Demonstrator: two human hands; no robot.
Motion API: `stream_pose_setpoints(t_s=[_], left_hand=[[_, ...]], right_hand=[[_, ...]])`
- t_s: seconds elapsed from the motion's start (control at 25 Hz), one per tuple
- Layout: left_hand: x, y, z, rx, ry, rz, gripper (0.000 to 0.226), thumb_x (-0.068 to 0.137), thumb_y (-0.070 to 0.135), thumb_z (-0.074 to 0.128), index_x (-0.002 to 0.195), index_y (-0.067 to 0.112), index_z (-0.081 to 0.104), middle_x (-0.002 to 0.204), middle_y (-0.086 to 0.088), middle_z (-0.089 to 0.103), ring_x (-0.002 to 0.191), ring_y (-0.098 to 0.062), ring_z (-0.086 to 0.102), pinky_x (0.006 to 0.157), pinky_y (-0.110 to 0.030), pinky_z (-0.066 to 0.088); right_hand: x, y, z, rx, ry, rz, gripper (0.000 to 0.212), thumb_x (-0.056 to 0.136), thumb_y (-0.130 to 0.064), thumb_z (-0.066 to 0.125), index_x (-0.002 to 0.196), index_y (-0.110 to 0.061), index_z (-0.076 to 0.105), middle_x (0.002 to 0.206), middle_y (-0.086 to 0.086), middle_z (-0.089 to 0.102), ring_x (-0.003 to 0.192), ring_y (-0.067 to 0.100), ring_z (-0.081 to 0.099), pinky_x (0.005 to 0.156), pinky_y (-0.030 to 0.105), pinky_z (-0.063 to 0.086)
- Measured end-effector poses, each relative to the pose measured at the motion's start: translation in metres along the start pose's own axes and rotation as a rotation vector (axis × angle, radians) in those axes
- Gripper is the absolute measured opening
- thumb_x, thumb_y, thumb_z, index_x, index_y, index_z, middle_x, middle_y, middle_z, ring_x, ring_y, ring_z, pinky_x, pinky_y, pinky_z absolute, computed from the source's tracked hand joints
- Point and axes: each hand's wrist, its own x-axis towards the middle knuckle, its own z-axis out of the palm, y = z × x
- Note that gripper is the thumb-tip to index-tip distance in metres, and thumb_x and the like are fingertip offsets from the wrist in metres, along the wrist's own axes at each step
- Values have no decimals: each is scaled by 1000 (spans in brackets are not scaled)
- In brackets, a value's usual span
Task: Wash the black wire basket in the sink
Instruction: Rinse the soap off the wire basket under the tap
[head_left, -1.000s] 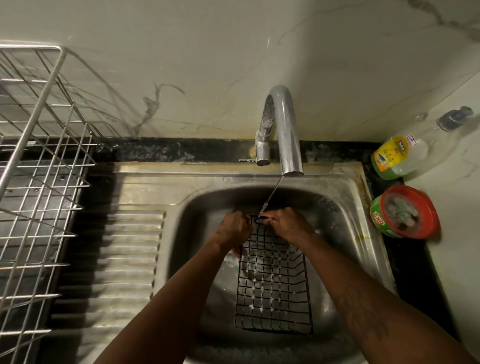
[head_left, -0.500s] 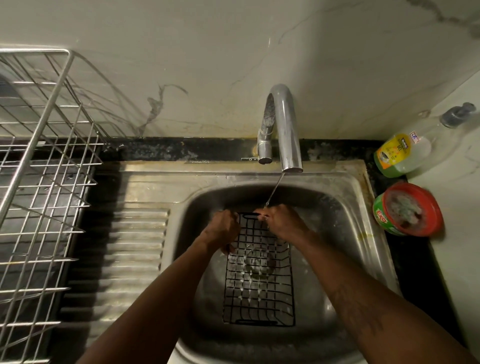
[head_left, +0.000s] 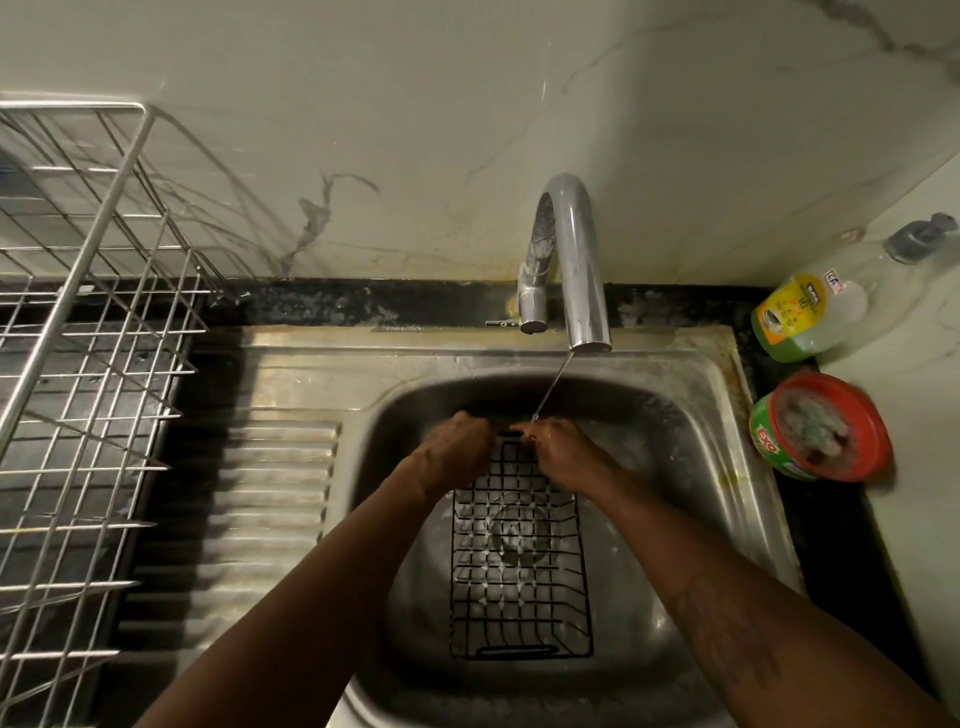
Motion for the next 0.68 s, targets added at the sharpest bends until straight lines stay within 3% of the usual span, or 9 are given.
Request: stream_pose_setpoints(t_s=[0.12,0.24,0.4,0.56,0.68], left_hand=[[8,9,3,78,39,68,24,101,15,49,117,16,66,105,-8,67,89,-20,64,73,-27,46],[9,10,10,169,55,80,25,99,12,52,120,13,66,114,-13,64,101,-28,64,77,-28,44],[16,1,13,137,61,42,17,97,12,54,107,11,67,110,-15,65,95,-27,64,76,-29,46],[14,3,13,120,73,6,15,98,14,54,109,10,63,112,-12,58,88,-20,55,74,-28,43],[12,3,14,144,46,26,20,95,10,54,114,9,60,112,-13,63,82,-18,55,70,-27,43]], right_hand=[[-2,-9,6,-196,79,-46,42,94,-2,55,127,-26,67,111,6,72,100,22,69,85,36,58],[-1,-18,11,-221,83,-31,36,91,0,55,118,-18,70,110,12,72,103,31,68,86,39,57],[2,2,10,-74,119,88,49,93,-4,57,134,-32,62,126,5,67,113,24,64,92,35,55],[8,3,9,27,104,268,52,95,-12,59,141,-33,51,121,6,61,96,20,59,79,31,50],[13,-8,12,32,183,257,28,100,-19,53,124,-29,63,108,6,64,91,23,62,71,31,48]])
